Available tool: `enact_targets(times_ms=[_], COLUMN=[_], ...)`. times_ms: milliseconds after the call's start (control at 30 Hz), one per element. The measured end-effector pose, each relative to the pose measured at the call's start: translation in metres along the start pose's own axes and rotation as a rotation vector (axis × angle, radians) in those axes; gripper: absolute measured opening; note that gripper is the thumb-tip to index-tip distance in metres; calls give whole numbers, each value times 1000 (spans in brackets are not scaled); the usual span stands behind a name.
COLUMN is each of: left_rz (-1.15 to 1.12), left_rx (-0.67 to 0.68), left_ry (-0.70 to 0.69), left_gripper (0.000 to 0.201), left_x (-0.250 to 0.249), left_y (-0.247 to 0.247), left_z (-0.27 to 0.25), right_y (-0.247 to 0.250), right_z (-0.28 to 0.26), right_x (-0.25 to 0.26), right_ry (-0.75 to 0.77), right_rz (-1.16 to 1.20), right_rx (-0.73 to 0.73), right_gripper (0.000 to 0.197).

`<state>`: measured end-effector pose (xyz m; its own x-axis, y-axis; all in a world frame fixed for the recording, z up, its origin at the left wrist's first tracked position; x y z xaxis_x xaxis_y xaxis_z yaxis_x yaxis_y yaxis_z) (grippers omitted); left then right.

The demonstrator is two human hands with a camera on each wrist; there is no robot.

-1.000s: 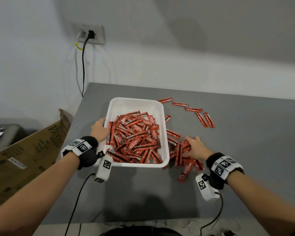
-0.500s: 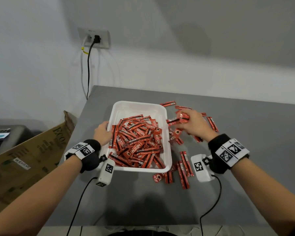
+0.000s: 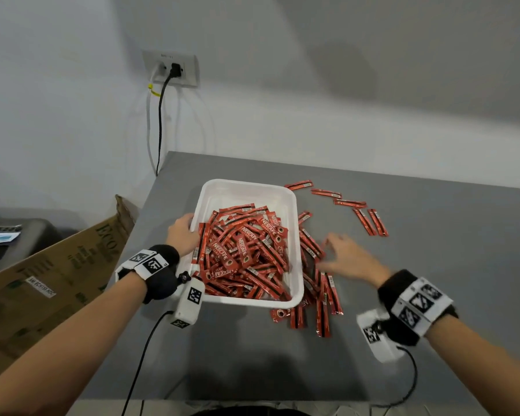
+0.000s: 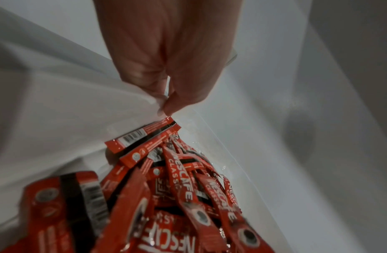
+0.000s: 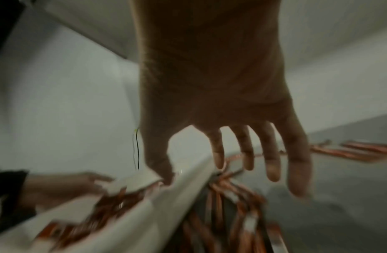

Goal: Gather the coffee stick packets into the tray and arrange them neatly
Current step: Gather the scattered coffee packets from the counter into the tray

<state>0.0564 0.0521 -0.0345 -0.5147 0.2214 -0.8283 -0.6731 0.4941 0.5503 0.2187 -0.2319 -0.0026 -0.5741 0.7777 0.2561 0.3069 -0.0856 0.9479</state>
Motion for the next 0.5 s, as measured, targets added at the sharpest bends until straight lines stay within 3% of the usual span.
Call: enact_targets(times_ms=[67,100,200,267,333,500], left_rz=[3,11,27,34,37,27], left_rx=[-6,-3,8,16,23,25], left_ry=[-4,-5,-21,-19,-17,-6], left_gripper=[40,40,40,40,42,43], left_x=[-1,-1,-3,-1,0,3], left_y=[3,3,5,6,7,13], left_z=[1,1,1,1,0,-3], right_y=[-36,-48,-71,-78,-81,-68], right_z=[-15,-19,-27,-27,-21,8], right_x=[-10,-7,13,16,7,-8], right_ry=[-54,-41,97,148,105,83], right_rz=[-50,-66,-123,-148,-123,-80], right_rx=[127,131,32,-42,-97,-178], right_gripper=[110,121,131,130,125,82])
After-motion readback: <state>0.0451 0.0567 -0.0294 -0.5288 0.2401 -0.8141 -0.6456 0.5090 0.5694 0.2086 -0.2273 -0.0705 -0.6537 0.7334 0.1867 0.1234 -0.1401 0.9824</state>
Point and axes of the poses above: each hand's wrist, its own z-axis towards the middle knuckle, its own y-axis out of the back of the hand, x = y × z, the point moved 7 cm from there along z, towards the middle knuckle, and after that the axes turned 14 degrees about -x, right-handed, at the moved point
